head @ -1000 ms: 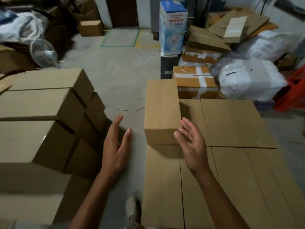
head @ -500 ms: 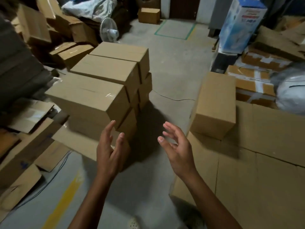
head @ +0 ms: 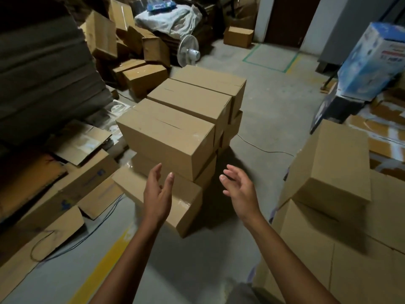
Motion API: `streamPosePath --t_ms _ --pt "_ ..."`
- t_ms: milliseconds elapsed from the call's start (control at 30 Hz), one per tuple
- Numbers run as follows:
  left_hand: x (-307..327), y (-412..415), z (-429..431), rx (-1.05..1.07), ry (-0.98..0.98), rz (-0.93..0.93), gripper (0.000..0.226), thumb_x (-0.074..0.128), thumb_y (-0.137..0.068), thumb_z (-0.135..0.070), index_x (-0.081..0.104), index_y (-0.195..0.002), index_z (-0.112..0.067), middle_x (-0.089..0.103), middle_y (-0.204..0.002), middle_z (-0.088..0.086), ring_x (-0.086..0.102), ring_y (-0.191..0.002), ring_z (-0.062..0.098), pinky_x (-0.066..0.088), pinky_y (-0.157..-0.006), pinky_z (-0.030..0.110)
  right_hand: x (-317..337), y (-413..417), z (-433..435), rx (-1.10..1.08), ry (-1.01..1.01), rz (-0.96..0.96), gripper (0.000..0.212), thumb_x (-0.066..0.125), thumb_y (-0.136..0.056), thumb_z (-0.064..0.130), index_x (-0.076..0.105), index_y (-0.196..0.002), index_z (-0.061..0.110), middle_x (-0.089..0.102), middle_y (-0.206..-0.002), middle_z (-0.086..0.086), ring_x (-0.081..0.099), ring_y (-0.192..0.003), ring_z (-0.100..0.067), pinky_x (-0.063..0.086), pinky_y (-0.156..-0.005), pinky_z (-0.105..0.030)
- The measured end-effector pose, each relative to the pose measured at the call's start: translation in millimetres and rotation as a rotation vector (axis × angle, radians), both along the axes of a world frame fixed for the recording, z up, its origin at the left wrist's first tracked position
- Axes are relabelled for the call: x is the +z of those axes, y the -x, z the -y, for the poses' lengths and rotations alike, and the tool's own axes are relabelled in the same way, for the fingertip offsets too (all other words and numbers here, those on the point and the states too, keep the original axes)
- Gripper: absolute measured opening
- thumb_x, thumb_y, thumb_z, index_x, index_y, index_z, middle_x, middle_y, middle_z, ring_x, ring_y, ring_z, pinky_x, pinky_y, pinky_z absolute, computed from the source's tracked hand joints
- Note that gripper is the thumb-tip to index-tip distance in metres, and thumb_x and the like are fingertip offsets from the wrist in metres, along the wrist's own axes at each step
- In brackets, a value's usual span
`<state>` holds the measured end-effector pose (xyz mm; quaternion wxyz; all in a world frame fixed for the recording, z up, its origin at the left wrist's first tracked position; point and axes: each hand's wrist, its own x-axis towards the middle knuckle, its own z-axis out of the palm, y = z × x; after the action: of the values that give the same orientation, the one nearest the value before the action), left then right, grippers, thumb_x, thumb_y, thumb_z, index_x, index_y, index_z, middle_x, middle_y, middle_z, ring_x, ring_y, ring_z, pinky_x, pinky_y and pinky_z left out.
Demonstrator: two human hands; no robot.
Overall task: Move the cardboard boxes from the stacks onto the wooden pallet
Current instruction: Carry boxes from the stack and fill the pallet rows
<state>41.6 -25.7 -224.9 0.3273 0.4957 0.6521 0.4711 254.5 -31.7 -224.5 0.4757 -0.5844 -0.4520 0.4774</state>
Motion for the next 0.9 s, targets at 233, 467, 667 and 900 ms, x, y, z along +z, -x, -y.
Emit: streamPosePath --t_ms 233,467,667,900 --pt "-29 1 -82 0.054 0.103 0.109 0.051 0.051 -0.102 -0.042 0.038 -0.149 -0.025 0.043 -0.153 0.005 0.042 -0.139 0.021 0.04 -0.11 0.045 -23 -1 -96 0.001 0.094 0.025 0.042 0.066 -0.096 0.036 0.055 -0.135 0.027 0.061 -0.132 0.003 0.061 -0.117 -0.013 0.057 -0.097 -0.043" --pt "-67 -20 -199 0.269 0.284 0.414 0.046 0.05 -0.104 -0.036 0.043 -0.145 -0.016 0.048 -0.143 0.007 0.047 -0.125 0.02 0.043 -0.107 0.045 -62 -27 -239 0.029 0.199 0.068 0.048 0.065 -0.097 0.036 0.053 -0.14 0.022 0.06 -0.134 -0.002 0.059 -0.12 -0.018 0.057 -0.096 -0.04" --pt "-112 -31 -278 0.548 0.476 0.755 0.051 0.046 -0.105 -0.04 0.043 -0.145 -0.01 0.053 -0.102 0.003 0.052 -0.104 0.023 0.042 -0.107 0.049 -95 -55 -353 0.118 0.378 0.113 0.055 0.064 -0.097 0.038 0.048 -0.146 0.02 0.055 -0.141 -0.005 0.055 -0.126 -0.023 0.053 -0.102 -0.045" --pt "-141 -38 -315 0.744 0.563 0.974 0.072 0.032 -0.104 -0.056 0.023 -0.158 -0.01 0.027 -0.161 0.021 0.028 -0.148 0.038 0.027 -0.119 0.053 -123 -62 -441 0.258 0.544 0.166 0.056 0.058 -0.101 0.039 0.041 -0.151 0.018 0.047 -0.15 -0.008 0.049 -0.133 -0.028 0.05 -0.103 -0.045"
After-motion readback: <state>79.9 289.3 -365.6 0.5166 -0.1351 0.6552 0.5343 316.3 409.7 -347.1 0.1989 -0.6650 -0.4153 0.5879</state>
